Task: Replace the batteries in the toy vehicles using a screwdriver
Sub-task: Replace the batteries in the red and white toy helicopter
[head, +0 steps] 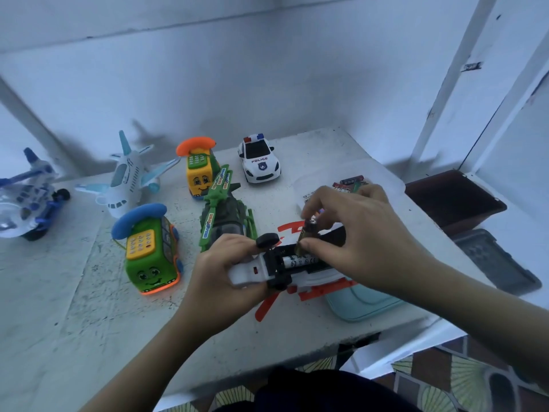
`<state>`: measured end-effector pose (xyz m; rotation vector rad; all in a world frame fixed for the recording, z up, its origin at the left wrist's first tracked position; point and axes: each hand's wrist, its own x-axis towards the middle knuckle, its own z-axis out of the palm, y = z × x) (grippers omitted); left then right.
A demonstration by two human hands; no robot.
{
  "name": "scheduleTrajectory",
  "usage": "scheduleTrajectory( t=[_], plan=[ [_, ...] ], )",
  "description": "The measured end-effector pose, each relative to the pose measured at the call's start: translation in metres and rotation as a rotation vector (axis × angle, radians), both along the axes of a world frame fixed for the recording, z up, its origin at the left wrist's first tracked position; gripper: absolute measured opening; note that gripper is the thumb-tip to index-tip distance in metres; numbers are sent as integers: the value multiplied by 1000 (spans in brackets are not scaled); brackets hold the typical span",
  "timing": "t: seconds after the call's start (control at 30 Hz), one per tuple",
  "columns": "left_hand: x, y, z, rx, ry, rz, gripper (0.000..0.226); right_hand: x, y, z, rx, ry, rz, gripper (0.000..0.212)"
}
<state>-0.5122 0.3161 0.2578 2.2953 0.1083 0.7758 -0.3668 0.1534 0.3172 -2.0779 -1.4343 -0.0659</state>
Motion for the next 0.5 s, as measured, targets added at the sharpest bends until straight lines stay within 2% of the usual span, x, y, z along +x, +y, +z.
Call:
scheduleTrajectory(
  t=[0.3, 0.5],
  plan=[
    [-2, -7, -6, -47, -9, 72, 32, -12, 1, -27, 230, -138, -235, 30],
    [-2, -10, -6, -62, -25, 89, 30, -13, 2, -35, 307, -256, -245, 28]
  ],
)
